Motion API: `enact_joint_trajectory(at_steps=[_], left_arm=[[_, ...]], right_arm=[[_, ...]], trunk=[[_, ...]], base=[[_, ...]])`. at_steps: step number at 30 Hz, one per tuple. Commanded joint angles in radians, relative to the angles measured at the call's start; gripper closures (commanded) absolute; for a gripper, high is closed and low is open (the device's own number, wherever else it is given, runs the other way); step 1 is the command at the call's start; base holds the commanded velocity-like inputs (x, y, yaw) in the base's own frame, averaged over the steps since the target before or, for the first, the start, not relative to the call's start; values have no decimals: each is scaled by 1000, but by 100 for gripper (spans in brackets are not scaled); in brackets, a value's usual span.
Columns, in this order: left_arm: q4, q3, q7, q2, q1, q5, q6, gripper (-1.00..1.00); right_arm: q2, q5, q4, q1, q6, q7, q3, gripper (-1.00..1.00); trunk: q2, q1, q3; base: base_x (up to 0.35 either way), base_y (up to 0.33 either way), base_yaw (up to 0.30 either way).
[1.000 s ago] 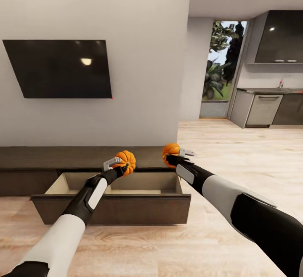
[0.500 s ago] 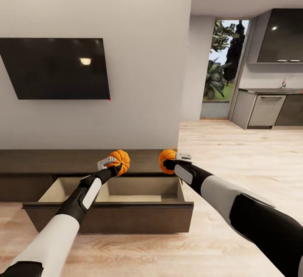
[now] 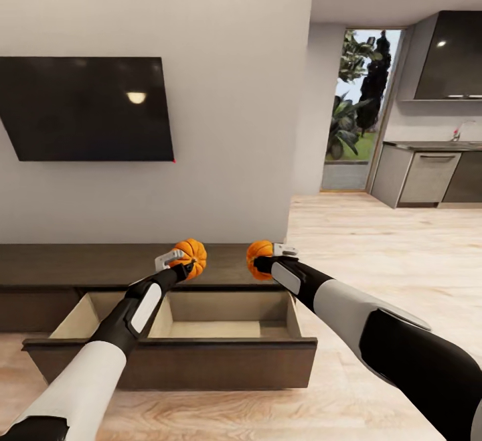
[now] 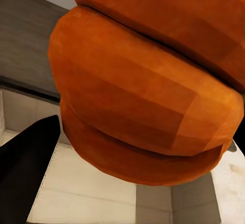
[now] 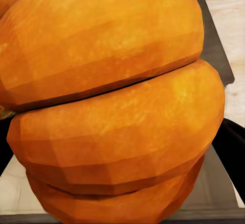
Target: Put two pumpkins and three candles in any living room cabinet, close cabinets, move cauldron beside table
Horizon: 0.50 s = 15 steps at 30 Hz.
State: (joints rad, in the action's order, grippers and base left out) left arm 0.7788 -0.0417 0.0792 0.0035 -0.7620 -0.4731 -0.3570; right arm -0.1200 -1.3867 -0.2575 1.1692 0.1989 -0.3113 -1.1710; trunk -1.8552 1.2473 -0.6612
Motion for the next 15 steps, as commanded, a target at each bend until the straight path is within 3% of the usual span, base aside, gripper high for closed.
enact_joint_trajectory(at_steps=[1,5,10,15], left_arm=[[2,-3,9,1,0,-10,-4,100],[2,-2,8,2,0,-9,-4,100],[2,-1,7,3,0,-9,-4,100],[3,-1,6,3,0,-9,-3,100]], right_arm=[[0,-3,-2,1,4,-9,-6,100],[0,-3,-2,1,4,-10,-6,100],[0,-3,-2,2,4,-11,-5,100],[0,-3,-1,2,4,-11,-4,100]], trunk=[[-1,0,-1],[-1,0,-1],[-1,0,-1],[-1,0,-1]], base=[[13,97,0],[5,55,0],[101,210,0],[25,42,0]])
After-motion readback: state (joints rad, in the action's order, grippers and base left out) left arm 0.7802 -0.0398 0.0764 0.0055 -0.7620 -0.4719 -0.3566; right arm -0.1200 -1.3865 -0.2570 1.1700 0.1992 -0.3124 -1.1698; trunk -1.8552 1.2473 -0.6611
